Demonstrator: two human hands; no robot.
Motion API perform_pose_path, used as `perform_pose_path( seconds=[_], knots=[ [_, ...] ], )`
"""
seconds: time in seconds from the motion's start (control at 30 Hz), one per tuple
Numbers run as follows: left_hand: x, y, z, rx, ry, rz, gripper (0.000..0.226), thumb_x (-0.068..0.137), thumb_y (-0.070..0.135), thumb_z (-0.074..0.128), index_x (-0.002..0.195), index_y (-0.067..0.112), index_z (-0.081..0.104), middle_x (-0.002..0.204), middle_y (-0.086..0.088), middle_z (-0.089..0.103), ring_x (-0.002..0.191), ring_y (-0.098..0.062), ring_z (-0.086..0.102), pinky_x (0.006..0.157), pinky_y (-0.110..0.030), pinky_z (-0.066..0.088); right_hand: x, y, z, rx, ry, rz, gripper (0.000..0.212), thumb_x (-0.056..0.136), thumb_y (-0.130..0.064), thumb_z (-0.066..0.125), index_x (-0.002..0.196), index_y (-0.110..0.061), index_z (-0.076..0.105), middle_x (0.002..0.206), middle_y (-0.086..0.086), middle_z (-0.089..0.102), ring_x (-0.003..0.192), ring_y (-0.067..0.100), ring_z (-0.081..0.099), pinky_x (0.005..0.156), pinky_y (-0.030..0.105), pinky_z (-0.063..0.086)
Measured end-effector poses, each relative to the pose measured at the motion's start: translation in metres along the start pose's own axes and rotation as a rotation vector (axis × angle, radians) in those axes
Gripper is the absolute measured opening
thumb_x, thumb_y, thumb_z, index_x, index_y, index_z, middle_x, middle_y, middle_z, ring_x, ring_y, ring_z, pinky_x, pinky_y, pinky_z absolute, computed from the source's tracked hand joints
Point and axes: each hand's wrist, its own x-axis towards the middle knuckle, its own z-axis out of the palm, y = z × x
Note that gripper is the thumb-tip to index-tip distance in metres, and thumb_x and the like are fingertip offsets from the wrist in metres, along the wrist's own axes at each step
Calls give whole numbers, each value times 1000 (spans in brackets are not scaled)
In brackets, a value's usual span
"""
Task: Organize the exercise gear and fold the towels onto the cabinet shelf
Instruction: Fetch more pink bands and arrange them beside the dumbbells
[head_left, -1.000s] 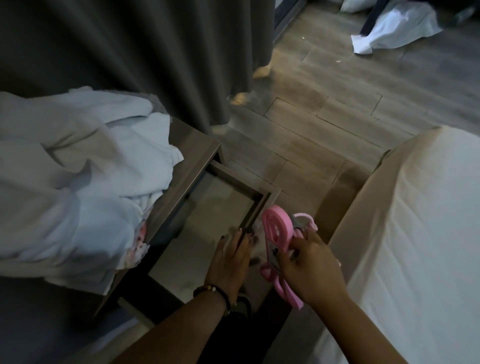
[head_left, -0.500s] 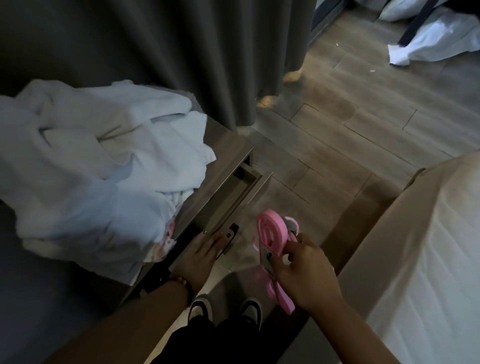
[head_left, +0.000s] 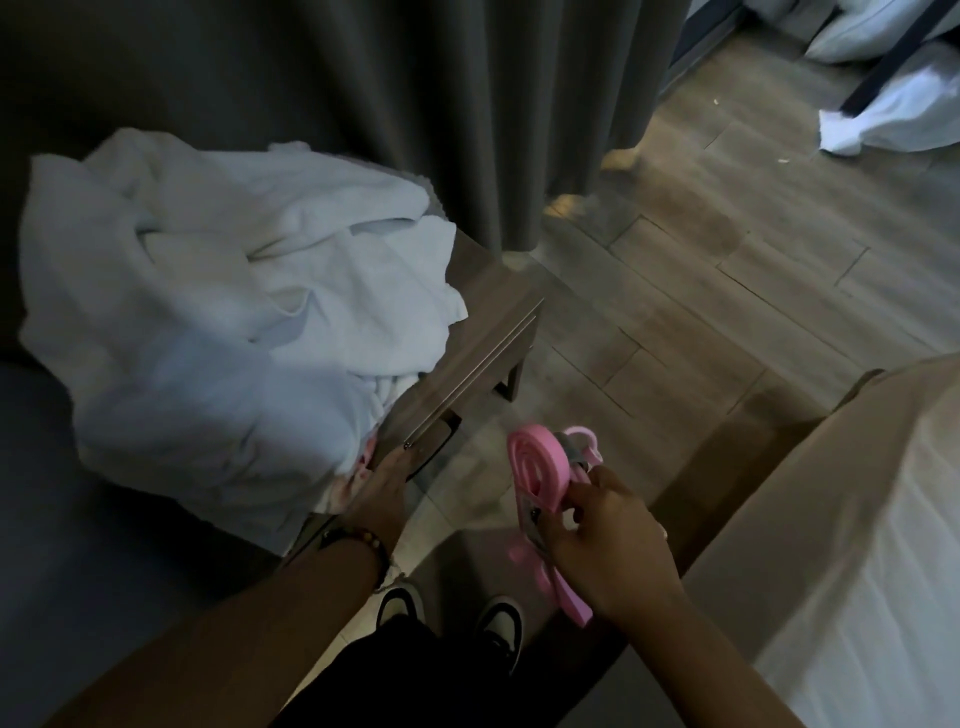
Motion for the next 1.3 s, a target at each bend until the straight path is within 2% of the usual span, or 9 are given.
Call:
perform_pose_path(
  seconds=[0.2, 0.33, 0.4, 0.47, 0.57, 0.67, 0.87, 1.1, 1.3],
  knots=[
    [-10, -34, 15, 612, -10, 464, 53, 104, 18, 30, 152, 2, 13, 161, -15, -4, 147, -30, -5, 109, -55, -15, 2, -9, 2, -3, -19, -50, 32, 91, -36, 59, 119, -22, 65, 114, -5, 55, 71, -3, 46, 53, 5, 36],
    [-21, -47, 15, 654, -27, 476, 51, 103, 20, 34, 150, 3, 23, 159, -21, 2, 146, -38, -1, 108, -57, -14, 0, -13, 6, -11, -52, -65, 31, 91, -36, 59, 117, -21, 67, 110, -5, 55, 78, 2, 52, 56, 9, 38],
    [-26, -52, 0, 487, 81, 467, 51, 91, 31, 58, 136, 7, 52, 145, -23, 40, 136, -40, 36, 113, -52, 24, -1, -14, 8, -19, -61, -67, 31, 91, -36, 59, 117, -21, 67, 112, -4, 56, 80, 3, 54, 58, 9, 39],
    [-32, -61, -16, 309, 194, 491, 45, 63, 37, 83, 101, 15, 74, 102, -13, 69, 98, -31, 67, 86, -39, 53, -2, -15, 11, -31, -67, -66, 32, 90, -36, 60, 117, -20, 67, 115, -3, 57, 84, 5, 56, 59, 8, 39],
    [-40, -69, -20, 226, 375, 505, 15, 77, 23, 60, 79, 20, 75, 87, -6, 72, 85, -25, 70, 77, -35, 48, -3, -20, 17, -39, -80, -75, 31, 89, -38, 61, 115, -22, 67, 119, -4, 58, 88, 3, 55, 61, 5, 37],
    [-43, -69, -29, 118, 475, 481, 33, 77, 13, 42, 73, 18, 74, 83, -8, 72, 77, -24, 70, 72, -32, 53, -6, -29, 19, -46, -89, -103, 33, 88, -42, 63, 116, -25, 67, 119, -6, 58, 86, -1, 51, 59, 3, 34],
    [-56, -65, -42, -310, 463, 346, 27, 60, 12, 81, 86, 15, 72, 85, -5, 70, 79, -28, 68, 73, -37, 52, -14, -44, 12, 90, -131, -119, 22, 90, -36, 58, 106, -27, 70, 101, -10, 55, 83, 2, 51, 68, 14, 42],
    [-146, -28, -113, -1277, 594, -35, 48, 87, 42, 48, 110, 6, 67, 102, -3, 70, 94, -18, 67, 81, -32, 53, -37, -85, -31, 472, -216, -83, 13, 90, -12, 63, 87, -18, 74, 92, -3, 68, 79, 14, 66, 71, 35, 56],
    [-233, -7, -166, -1747, 470, -40, 32, 83, 30, 68, 113, 19, 66, 114, 1, 67, 109, -20, 62, 83, -34, 55, -73, -151, -88, 641, -209, -193, 39, 87, -5, 64, 54, -27, 65, 57, -13, 53, 55, 0, 49, 57, 15, 37]
  ],
)
